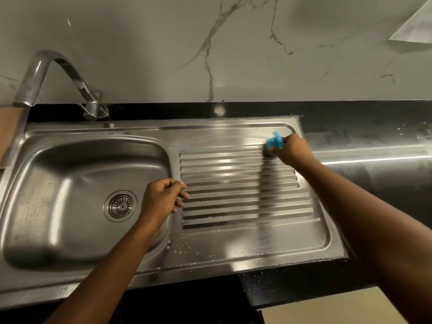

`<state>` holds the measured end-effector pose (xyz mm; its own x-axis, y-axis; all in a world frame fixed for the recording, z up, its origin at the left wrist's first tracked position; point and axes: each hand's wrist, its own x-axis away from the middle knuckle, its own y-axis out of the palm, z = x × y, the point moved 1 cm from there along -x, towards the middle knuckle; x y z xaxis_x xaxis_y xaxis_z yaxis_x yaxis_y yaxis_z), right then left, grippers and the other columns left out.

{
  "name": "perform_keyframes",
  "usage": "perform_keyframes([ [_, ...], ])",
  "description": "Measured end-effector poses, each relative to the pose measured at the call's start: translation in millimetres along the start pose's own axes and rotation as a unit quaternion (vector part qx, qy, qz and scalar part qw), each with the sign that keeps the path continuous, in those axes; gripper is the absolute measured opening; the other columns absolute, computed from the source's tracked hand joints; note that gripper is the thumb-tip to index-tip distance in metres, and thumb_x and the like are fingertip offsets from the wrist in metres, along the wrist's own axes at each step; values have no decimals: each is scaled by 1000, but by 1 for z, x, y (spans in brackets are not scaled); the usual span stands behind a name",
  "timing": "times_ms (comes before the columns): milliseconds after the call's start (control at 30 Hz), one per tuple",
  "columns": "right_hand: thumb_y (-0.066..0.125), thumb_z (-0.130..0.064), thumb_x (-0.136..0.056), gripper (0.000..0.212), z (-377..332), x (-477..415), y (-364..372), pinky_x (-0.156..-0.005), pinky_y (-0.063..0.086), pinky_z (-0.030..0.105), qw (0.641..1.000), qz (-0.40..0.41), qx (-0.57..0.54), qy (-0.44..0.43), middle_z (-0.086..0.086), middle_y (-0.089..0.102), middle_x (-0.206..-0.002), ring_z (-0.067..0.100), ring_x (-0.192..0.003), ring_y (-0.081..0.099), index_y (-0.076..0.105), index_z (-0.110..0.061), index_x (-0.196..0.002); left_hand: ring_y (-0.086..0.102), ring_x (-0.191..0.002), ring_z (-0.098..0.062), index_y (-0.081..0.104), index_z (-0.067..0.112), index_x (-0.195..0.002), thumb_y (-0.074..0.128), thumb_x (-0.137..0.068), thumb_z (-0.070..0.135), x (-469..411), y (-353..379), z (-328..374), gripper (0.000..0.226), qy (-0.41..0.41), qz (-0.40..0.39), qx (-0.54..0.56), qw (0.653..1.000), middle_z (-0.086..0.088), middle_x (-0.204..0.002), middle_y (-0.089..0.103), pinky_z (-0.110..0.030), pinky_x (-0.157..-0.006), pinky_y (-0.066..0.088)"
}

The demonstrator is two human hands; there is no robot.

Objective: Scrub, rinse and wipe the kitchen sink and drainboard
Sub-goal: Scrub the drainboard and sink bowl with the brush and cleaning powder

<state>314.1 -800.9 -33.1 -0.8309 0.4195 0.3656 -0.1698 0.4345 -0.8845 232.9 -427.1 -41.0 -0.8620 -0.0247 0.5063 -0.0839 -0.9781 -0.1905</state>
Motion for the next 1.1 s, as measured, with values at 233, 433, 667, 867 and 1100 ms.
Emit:
perform_keyframes([
  [233,74,-38,-94,44,-62,23,34,-83,55,37,999,-10,-33,-32,6,67,-106,20,-91,62,60,-10,-124,66,-66,-17,77,10,-94,64,-101,22,-2,-7,-1,18,-4,-2,-5,1000,-6,-81,79,-29,-61,52],
  [433,71,-38,-96,35,-190,74,103,-84,55,34,985,-30,-41,-164,2,67,-105,17,-91,63,61,-17,-122,68,-68,-19,76,12,-92,62,-102,23,2,-14,1,21,-5,9,-19,1000,-4,-80,79,-36,-65,53],
  [667,69,-35,-97,39,-227,90,128,-90,57,39,974,-26,-9,-226,7,70,-117,23,-100,67,60,-17,-131,68,-69,-22,75,12,-93,60,-103,24,3,-28,-4,21,-13,34,-24,999,-4,-80,79,-37,-65,52],
  [867,70,-51,-93,48,-149,48,74,-85,57,37,989,-50,-17,-139,3,68,-107,19,-93,64,61,-16,-125,65,-66,-19,76,9,-92,63,-100,21,1,-11,-3,19,-8,16,-20,1000,-6,-80,79,-34,-62,51],
  [1100,75,-42,-93,54,-66,15,21,-86,53,36,999,-27,22,-31,9,66,-111,22,-93,61,57,-7,-129,64,-65,-19,77,10,-92,65,-99,19,4,1,-5,17,-10,3,4,1000,-9,-81,79,-31,-59,50],
])
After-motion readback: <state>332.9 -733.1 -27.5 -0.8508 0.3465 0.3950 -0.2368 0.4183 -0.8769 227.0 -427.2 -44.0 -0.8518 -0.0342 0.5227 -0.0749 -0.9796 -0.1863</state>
